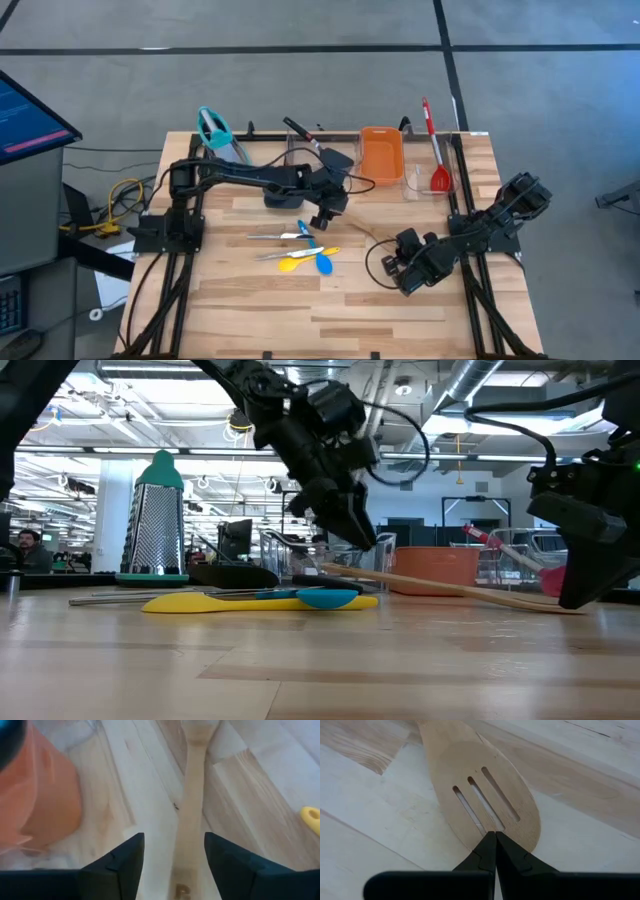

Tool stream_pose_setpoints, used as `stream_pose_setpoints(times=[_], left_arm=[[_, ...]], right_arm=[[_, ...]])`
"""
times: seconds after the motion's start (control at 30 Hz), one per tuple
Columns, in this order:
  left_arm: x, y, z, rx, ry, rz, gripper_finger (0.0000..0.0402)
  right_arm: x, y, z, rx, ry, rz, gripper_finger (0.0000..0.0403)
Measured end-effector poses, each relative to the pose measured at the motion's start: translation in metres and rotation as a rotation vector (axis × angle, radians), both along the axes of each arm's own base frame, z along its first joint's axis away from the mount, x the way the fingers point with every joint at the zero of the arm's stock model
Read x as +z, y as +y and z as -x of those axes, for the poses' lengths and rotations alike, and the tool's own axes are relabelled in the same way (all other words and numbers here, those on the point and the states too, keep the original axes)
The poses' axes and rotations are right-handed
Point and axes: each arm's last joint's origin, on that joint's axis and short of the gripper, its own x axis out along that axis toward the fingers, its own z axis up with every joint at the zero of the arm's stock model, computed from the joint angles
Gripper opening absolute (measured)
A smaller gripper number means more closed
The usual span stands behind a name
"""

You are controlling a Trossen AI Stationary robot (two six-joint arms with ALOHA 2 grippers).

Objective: Pick & Place Kitchen Items
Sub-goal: Put the wooden spatula in the right transparent bin

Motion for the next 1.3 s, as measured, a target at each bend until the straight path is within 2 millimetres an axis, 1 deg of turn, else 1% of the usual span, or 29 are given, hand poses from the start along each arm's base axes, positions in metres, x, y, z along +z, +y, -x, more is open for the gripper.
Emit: stream_pose_setpoints(times=[0.1,0.43,0.7,1.03,1.13,1.3], left_arm=[[-0.014,0.0,-0.001,-0.005,0.038,0.012,0.0188],[-0.024,0.0,-0.002,-0.005,0.068,0.018,0.0188],[-0.05,0.001,-0.005,-0.005,0.123,0.028,0.0187],[-0.049,0.002,-0.007,-0.002,0.108,0.024,0.0184],[-0.049,0.002,-0.007,0.0,0.106,0.024,0.0167],[-0.049,0.002,-0.007,0.004,0.096,0.026,0.0105]], right_arm=[[0.0,0.0,0.0,0.0,-0.001,0.0,0.0],[0.0,0.0,0.0,0.002,-0.001,0.0,0.0],[0.0,0.0,0.0,0.002,-0.004,0.001,0.0],[0.0,0.0,0.0,0.002,-0.005,0.001,0.0],[0.0,0.0,0.0,0.002,-0.005,0.001,0.0],[0.0,0.0,0.0,0.001,-0.005,0.001,0.0]])
